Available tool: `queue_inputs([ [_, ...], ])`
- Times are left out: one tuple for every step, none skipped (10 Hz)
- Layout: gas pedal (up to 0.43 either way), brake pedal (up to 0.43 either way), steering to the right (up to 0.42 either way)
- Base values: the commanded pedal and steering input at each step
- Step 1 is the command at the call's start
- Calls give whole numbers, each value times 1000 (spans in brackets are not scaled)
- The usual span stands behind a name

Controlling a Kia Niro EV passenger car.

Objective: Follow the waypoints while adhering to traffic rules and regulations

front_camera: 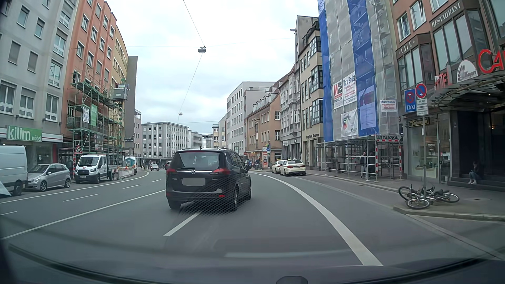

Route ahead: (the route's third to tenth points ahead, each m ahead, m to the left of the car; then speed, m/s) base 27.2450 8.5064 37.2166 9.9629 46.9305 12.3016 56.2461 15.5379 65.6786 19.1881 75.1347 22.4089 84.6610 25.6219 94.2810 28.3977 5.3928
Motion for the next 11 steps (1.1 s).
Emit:
queue_inputs([
  [0,122,-4],
  [0,110,-4],
  [0,104,-5],
  [0,98,-5],
  [0,61,-5],
  [0,12,-6],
  [0,0,-6],
  [0,0,-7],
  [0,0,-9],
  [0,0,-12],
  [0,0,-16],
])
